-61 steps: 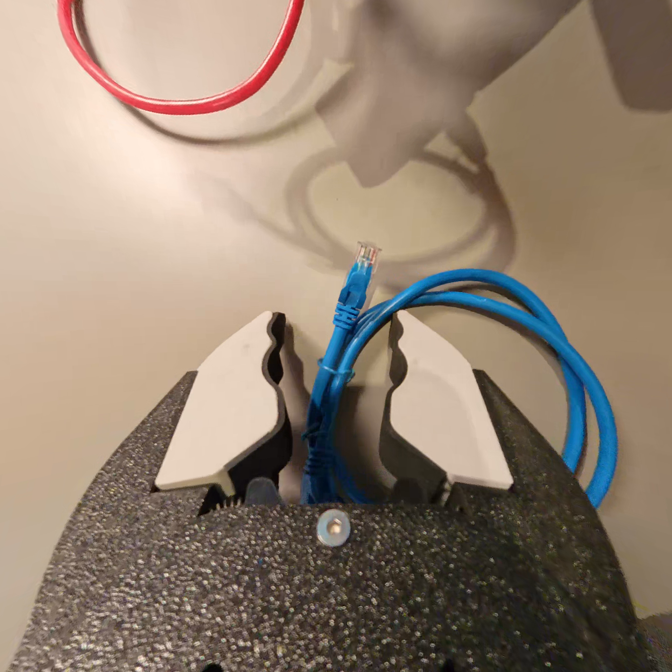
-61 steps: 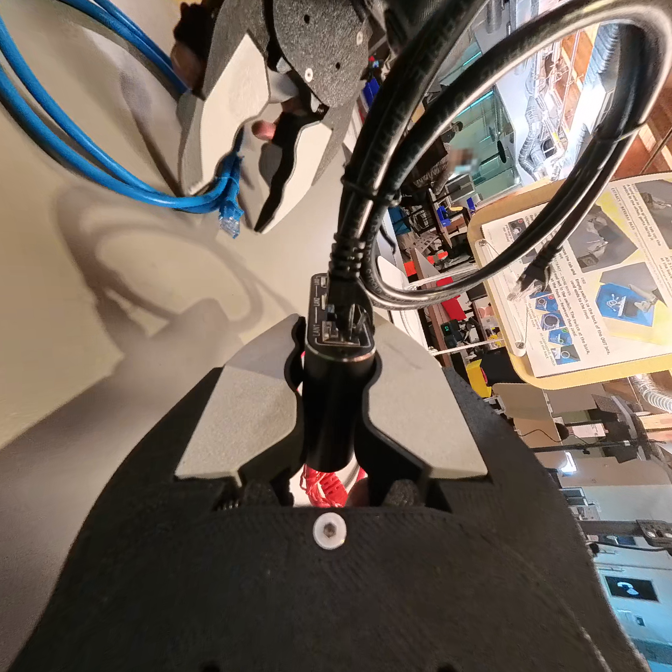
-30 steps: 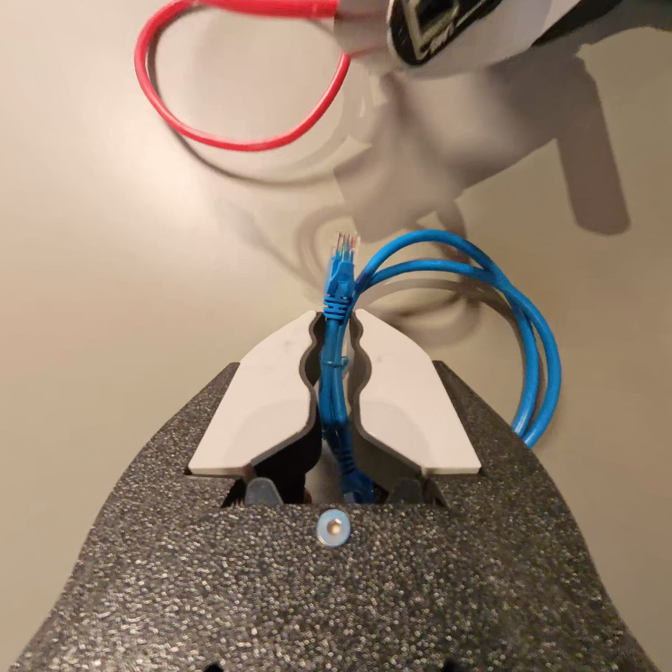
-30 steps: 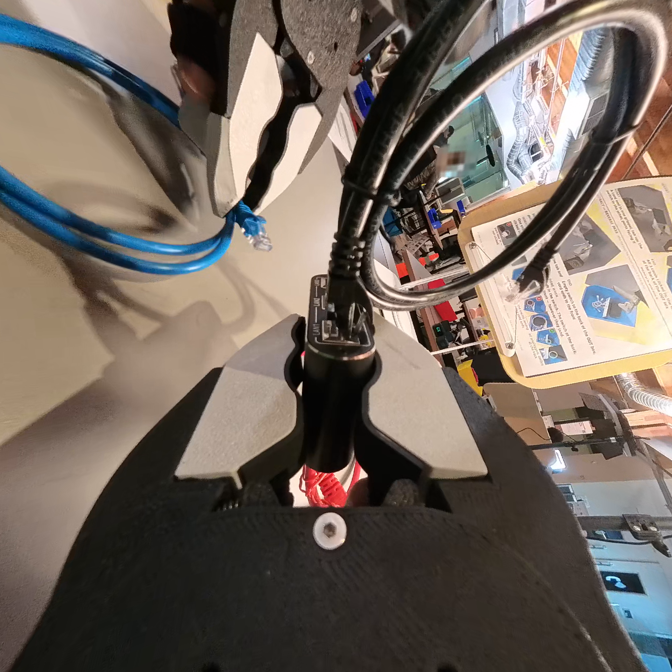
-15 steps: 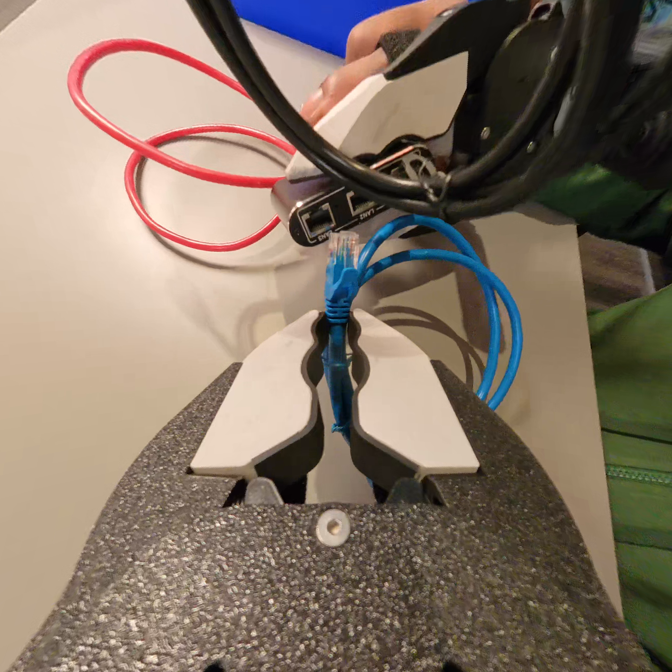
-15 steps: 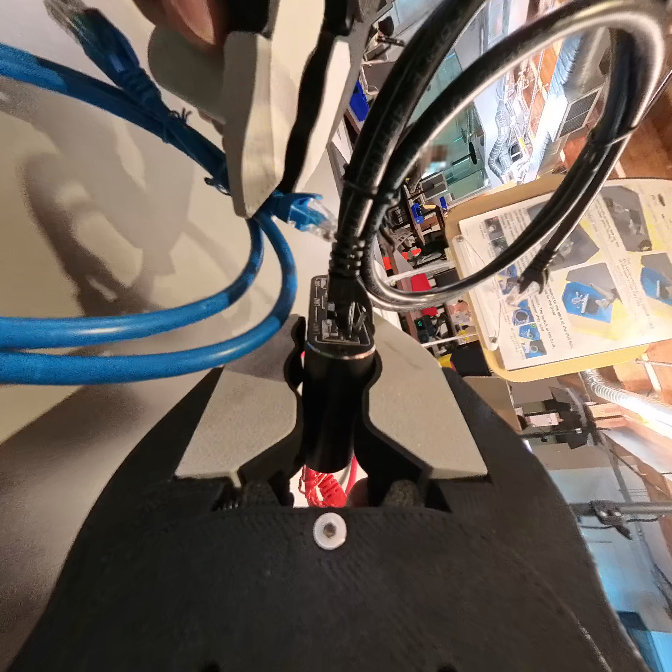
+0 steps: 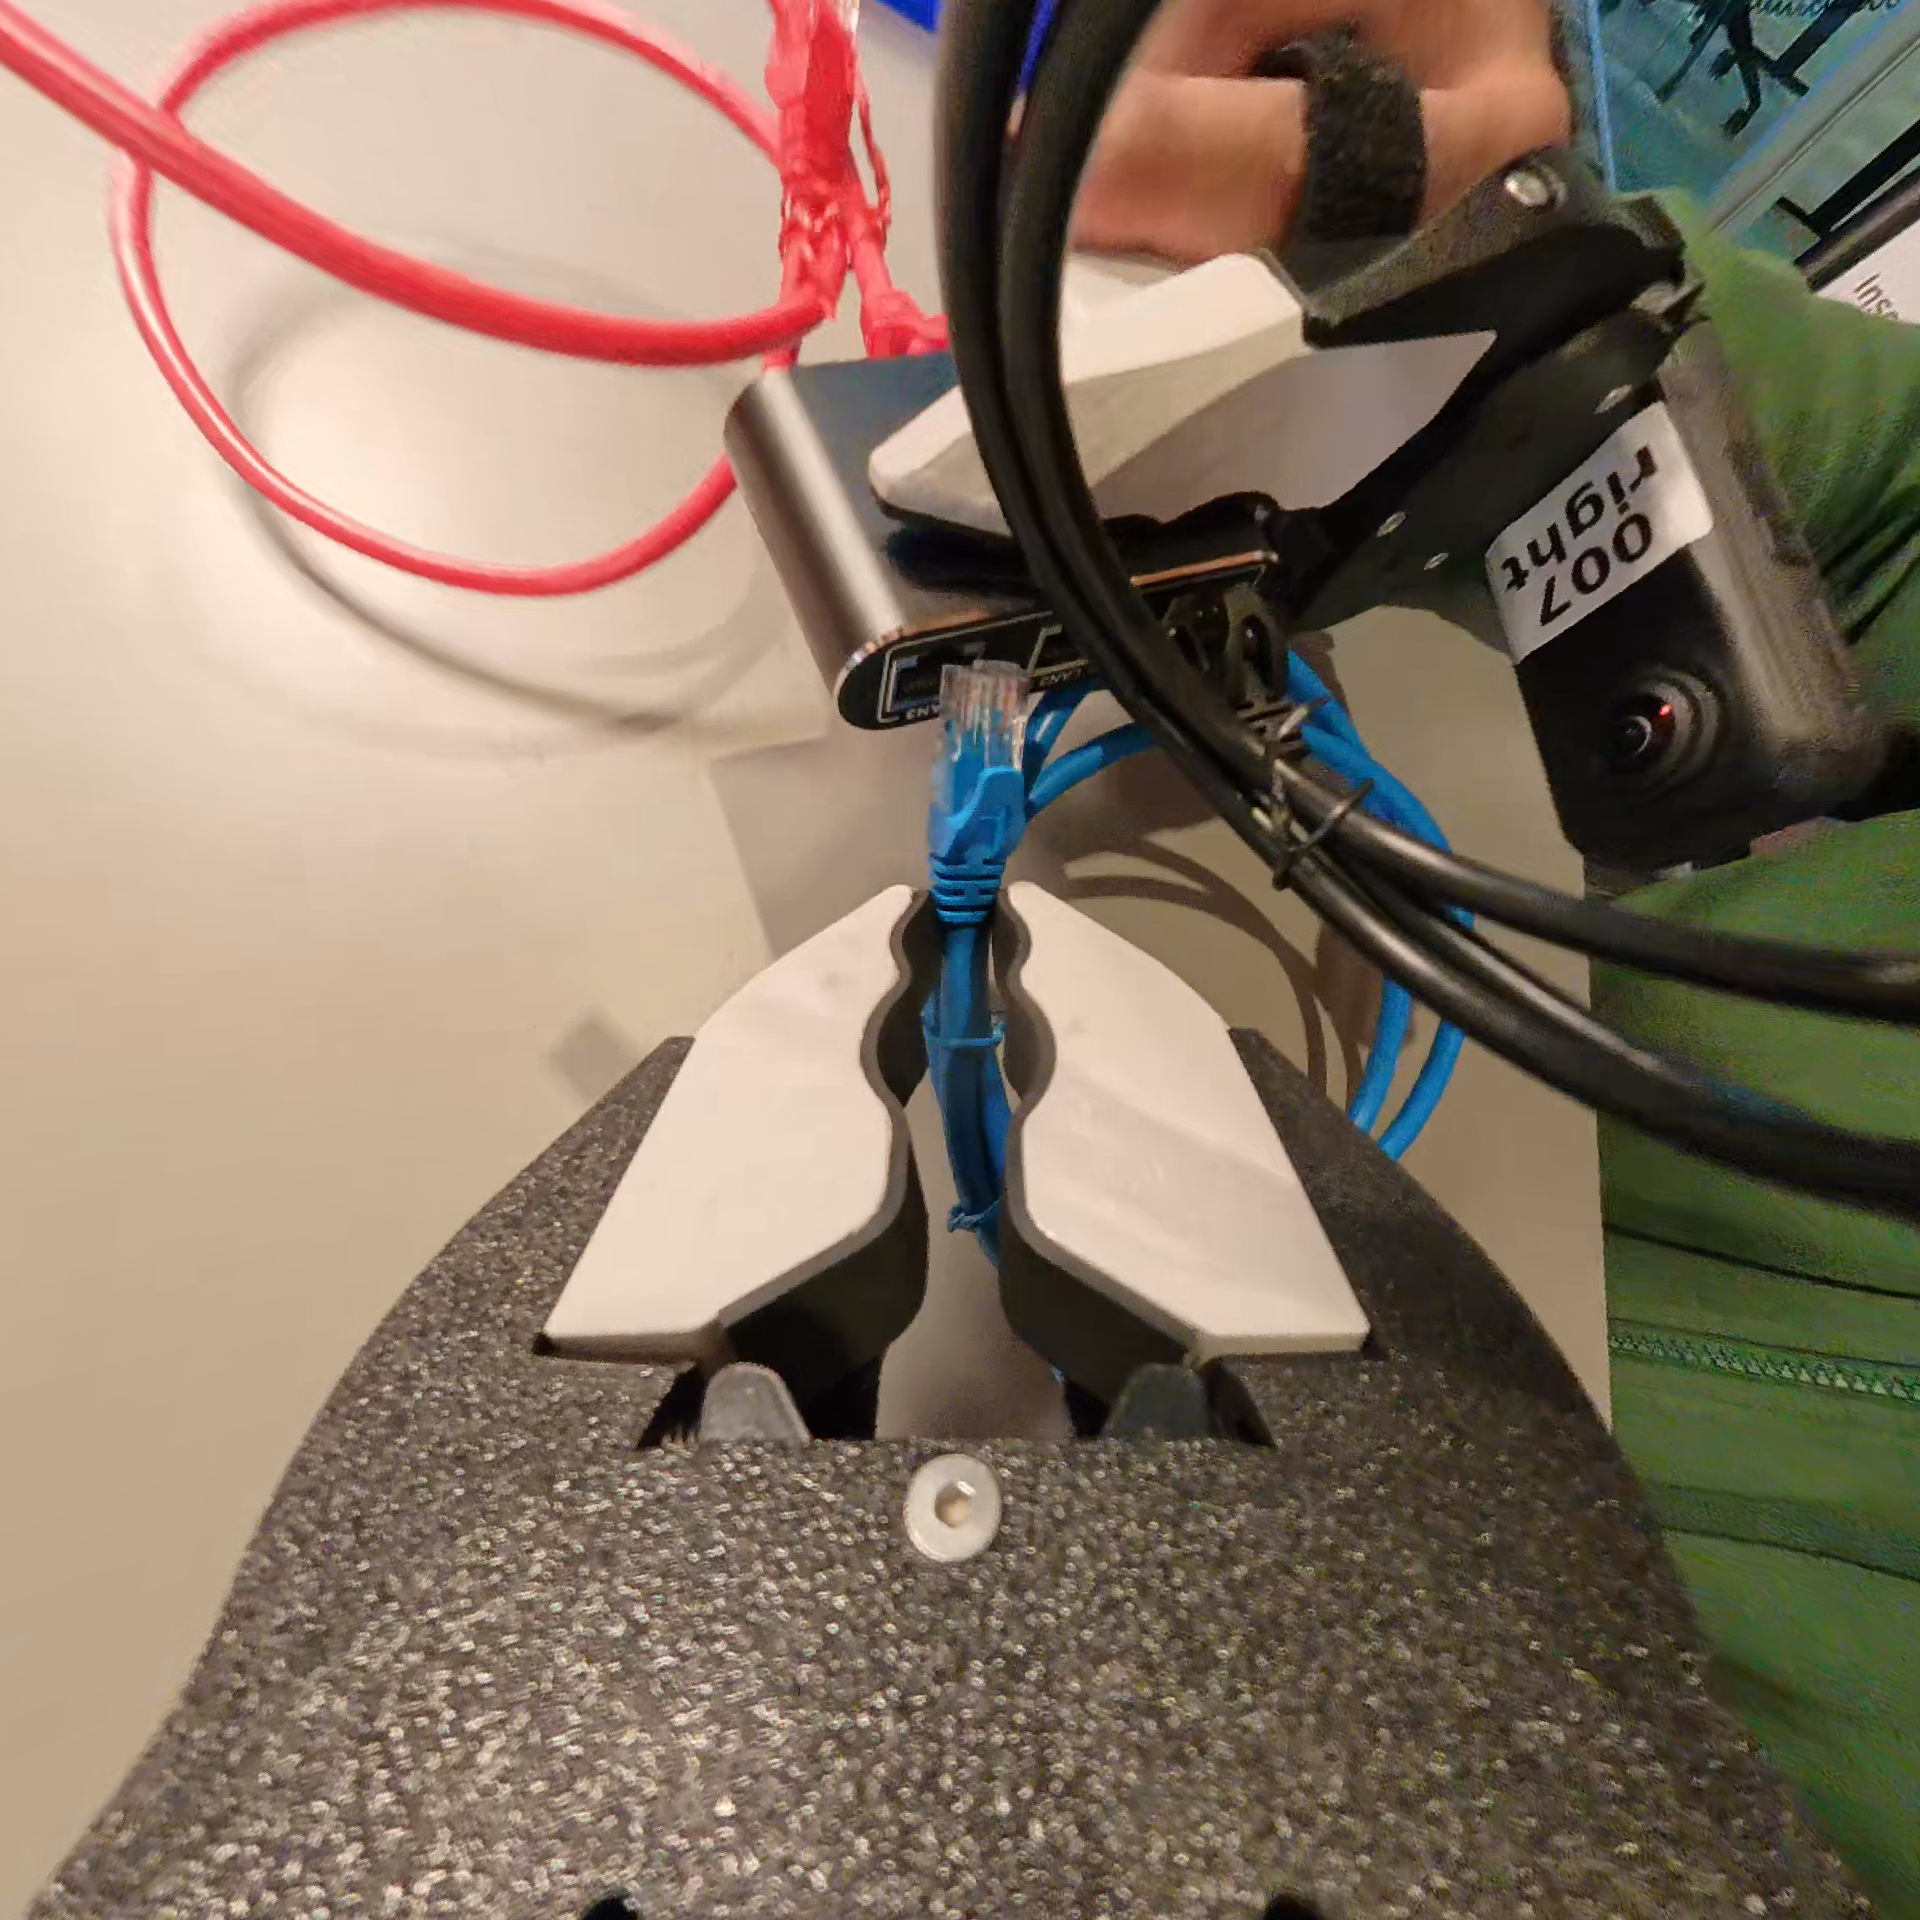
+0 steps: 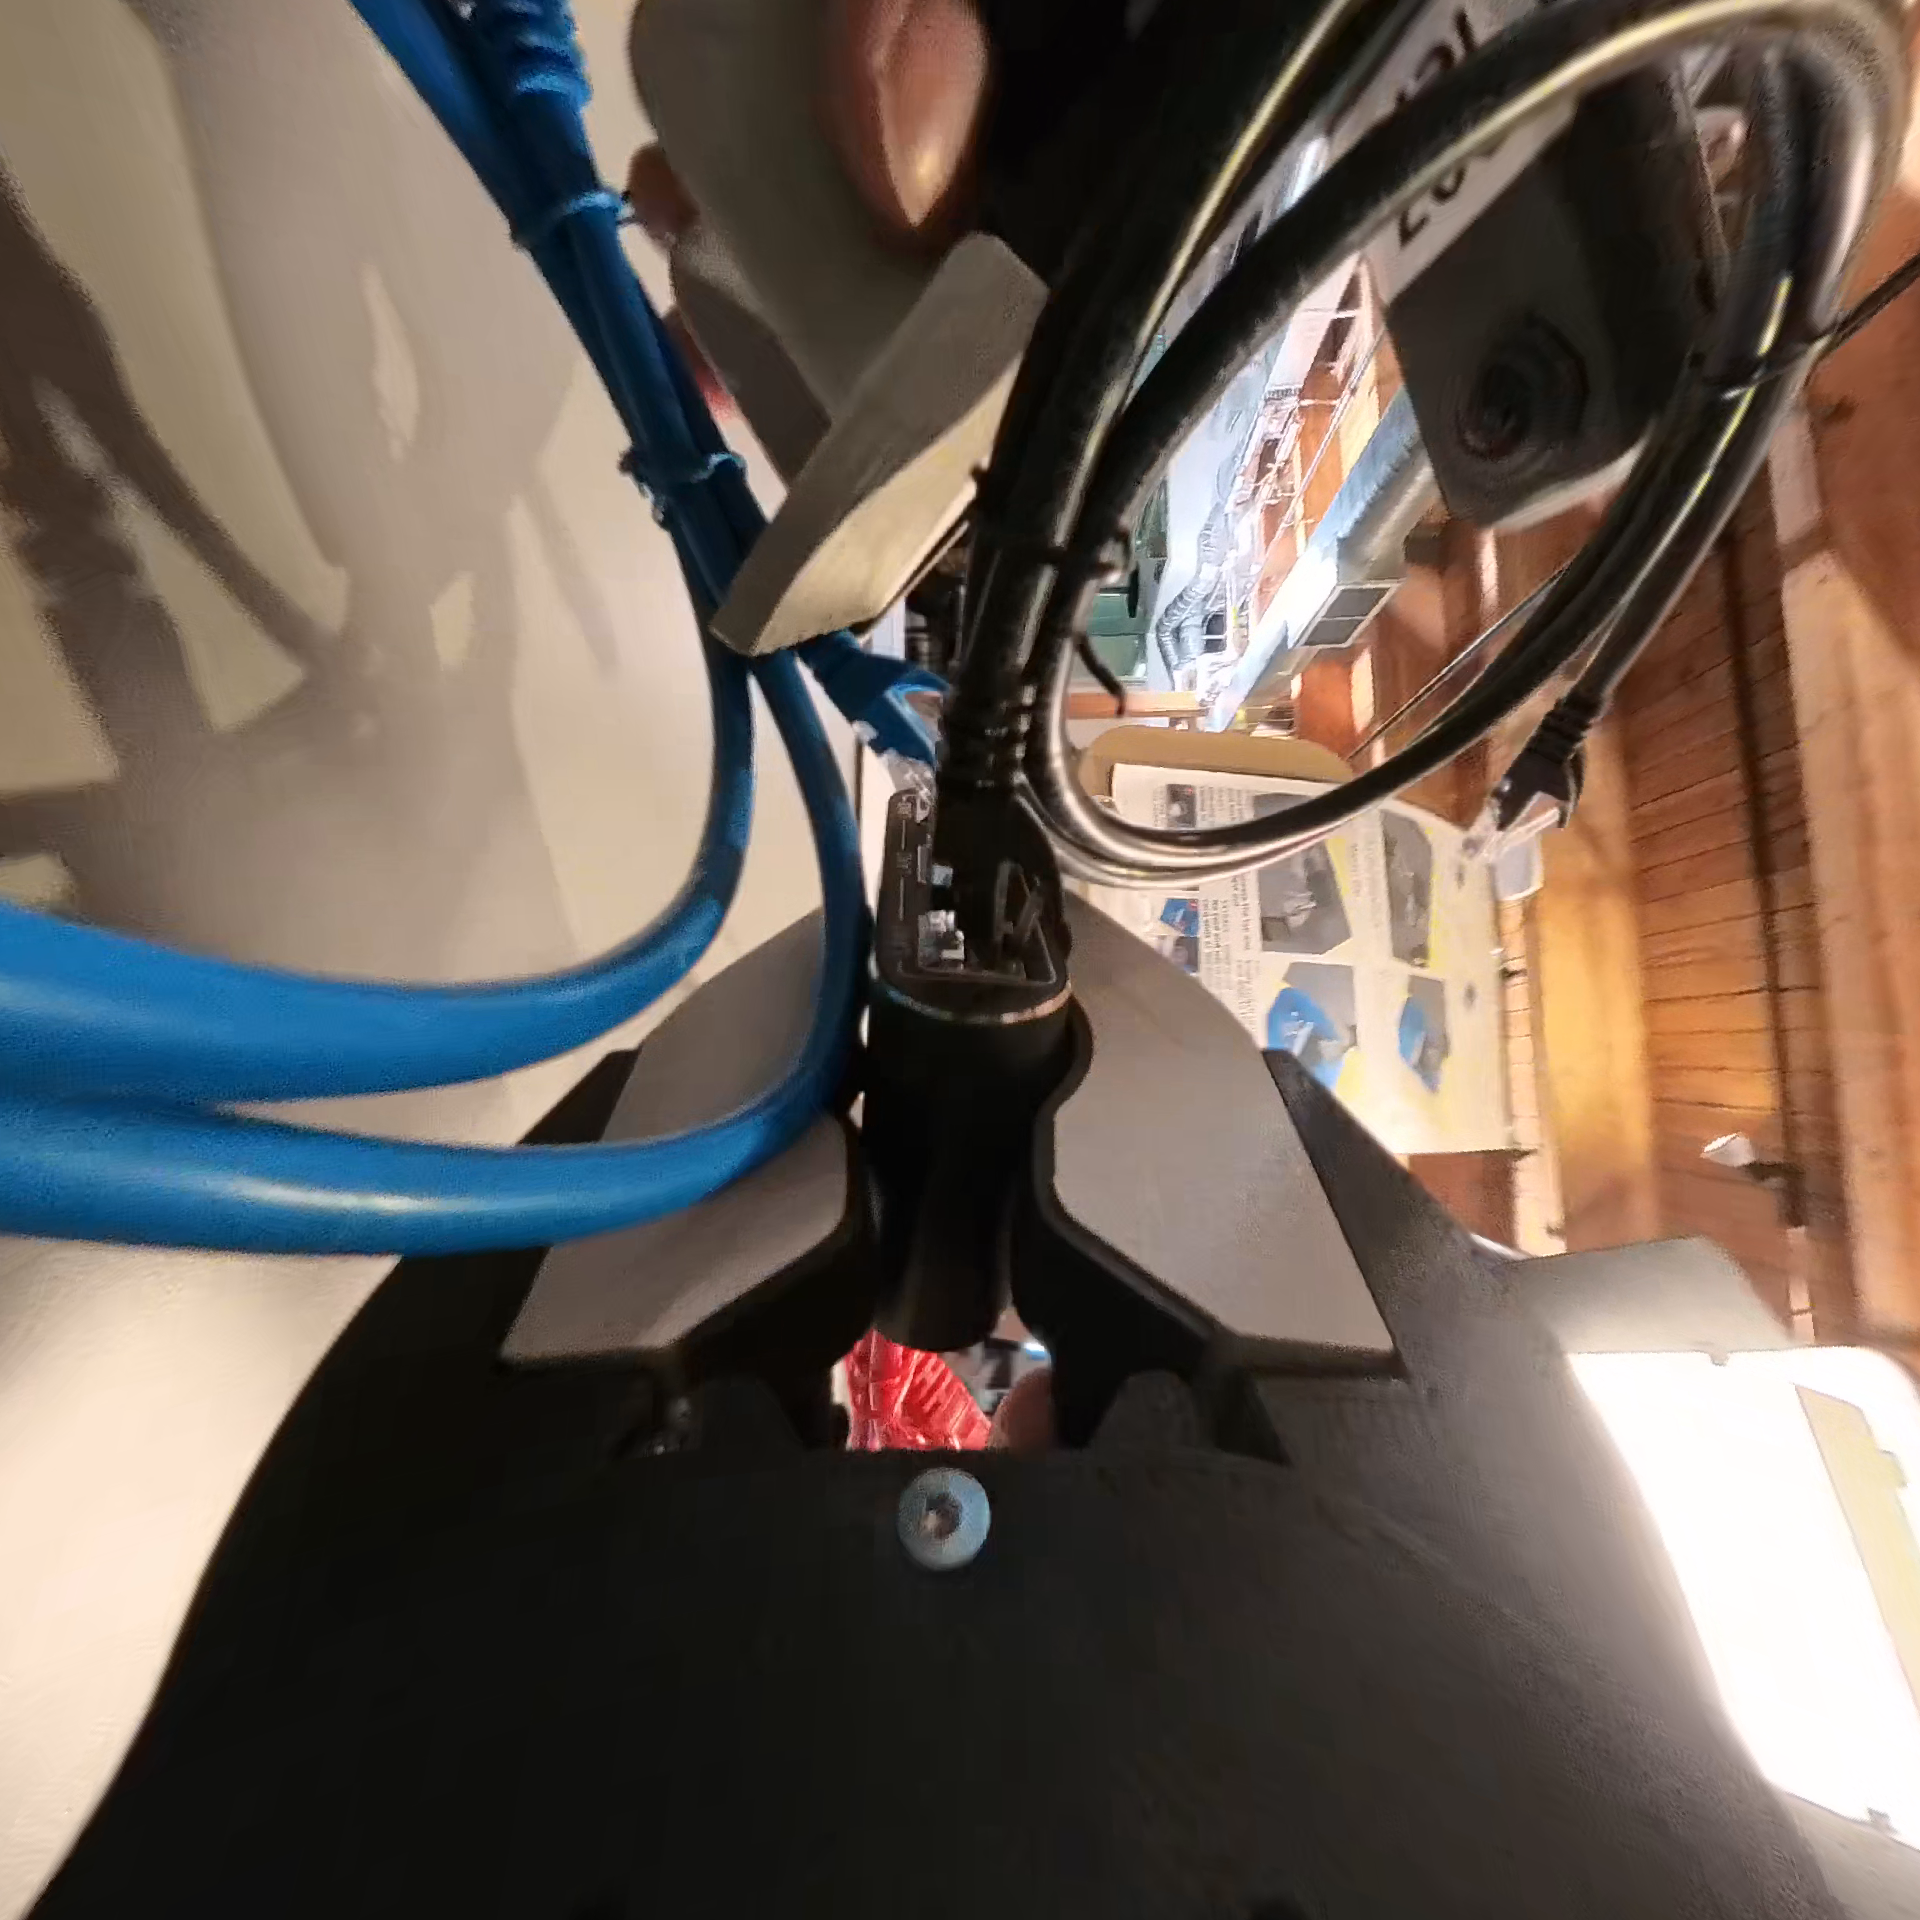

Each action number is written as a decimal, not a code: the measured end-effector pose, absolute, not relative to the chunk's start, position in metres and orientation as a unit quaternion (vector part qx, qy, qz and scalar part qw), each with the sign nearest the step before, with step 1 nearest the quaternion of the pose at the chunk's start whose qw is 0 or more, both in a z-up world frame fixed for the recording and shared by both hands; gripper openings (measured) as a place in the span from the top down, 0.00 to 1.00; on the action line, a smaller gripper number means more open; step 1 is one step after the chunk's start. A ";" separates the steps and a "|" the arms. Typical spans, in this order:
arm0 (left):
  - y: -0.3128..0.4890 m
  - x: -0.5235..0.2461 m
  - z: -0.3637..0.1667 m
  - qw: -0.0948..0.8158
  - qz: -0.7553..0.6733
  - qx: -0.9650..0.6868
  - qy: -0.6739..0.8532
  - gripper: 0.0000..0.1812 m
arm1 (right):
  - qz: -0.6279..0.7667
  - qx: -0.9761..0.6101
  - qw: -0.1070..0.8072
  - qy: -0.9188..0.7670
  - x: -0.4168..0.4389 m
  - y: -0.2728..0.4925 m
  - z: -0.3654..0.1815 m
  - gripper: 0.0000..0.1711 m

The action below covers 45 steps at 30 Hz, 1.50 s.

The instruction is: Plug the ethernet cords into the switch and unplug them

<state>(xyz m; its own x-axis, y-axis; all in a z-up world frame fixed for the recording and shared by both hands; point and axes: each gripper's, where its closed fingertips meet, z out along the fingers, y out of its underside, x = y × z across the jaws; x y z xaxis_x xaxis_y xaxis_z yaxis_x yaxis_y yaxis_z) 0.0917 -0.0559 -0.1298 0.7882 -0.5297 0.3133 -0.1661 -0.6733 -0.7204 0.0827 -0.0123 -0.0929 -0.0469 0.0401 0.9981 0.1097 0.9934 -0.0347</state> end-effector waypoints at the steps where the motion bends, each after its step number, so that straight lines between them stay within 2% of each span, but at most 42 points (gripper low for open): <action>1: -0.057 0.092 -0.132 0.346 -0.259 -0.879 0.198 0.94 | -0.043 -0.038 0.690 -0.722 0.083 -0.012 -0.093 0.83; 18: -0.055 0.085 -0.151 0.313 -0.231 -0.903 0.180 0.94 | -0.218 0.096 0.646 -0.725 0.084 -0.021 -0.109 0.83; 39: -0.049 0.089 -0.140 0.373 -0.154 -0.865 0.298 0.94 | -0.123 0.092 0.650 -0.744 0.090 -0.037 -0.107 0.84; 45: -0.047 0.093 -0.114 0.434 -0.176 -0.834 0.293 0.95 | -0.099 0.053 0.680 -0.724 0.094 -0.032 -0.085 0.84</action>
